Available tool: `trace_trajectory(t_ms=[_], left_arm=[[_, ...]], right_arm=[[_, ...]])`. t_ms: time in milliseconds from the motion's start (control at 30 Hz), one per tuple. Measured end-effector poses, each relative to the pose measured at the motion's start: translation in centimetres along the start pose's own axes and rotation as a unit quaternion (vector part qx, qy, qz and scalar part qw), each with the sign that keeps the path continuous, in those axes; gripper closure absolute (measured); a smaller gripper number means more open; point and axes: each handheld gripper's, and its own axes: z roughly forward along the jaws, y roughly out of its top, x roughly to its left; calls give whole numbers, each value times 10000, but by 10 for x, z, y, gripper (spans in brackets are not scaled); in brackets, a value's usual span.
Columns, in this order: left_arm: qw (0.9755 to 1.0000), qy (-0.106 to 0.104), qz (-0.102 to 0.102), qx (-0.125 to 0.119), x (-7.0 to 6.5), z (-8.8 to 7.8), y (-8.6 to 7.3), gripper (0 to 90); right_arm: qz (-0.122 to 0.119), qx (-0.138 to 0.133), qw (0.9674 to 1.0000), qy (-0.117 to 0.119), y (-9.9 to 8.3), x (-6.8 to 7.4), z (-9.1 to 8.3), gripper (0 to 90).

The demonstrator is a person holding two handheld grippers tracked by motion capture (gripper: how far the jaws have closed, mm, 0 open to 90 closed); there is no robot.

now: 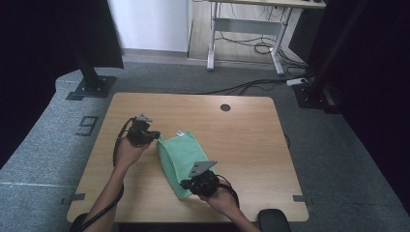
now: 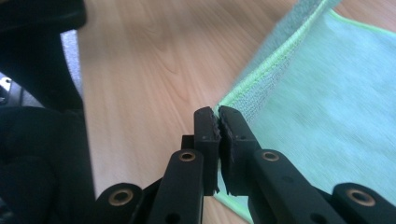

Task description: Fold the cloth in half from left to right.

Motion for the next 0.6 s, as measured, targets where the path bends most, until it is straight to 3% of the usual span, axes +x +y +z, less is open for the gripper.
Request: trace_trajectory(t_ms=[333,600], left_arm=[[9998,123,164,64,-12,33,15,869],[9995,167,273,74,-19,47,24,869]], right_arm=[[222,34,9991,-346,-18,-20,-11,853],[365,59,9980,-508,-27,-30,-18,853]])
